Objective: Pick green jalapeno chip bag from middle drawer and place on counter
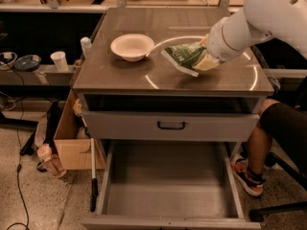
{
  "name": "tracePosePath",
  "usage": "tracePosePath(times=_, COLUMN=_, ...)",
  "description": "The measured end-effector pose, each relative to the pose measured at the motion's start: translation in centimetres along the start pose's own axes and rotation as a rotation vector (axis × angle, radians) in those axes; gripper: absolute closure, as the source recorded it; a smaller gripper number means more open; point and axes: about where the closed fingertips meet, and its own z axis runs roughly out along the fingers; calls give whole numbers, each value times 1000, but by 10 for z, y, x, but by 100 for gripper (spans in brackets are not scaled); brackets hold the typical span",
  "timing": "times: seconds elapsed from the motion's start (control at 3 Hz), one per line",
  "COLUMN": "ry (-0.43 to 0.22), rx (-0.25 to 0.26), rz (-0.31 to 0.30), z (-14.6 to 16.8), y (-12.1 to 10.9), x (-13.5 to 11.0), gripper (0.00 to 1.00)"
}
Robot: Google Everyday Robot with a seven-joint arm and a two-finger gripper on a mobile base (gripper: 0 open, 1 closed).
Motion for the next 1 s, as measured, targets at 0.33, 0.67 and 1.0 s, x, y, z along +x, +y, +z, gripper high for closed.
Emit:
tracePosePath(times=0.33, ry=1, rx=-1, rz=-2, z=1, y=0, x=0, gripper=82)
tracePosePath(times=0.67, ry=1, rx=-1, rz=-2, z=1, y=0, x=0, gripper=50)
tracePosePath(times=1.0, ry=1, rx=-1, rz=-2, z=1, y=0, x=0, gripper=27)
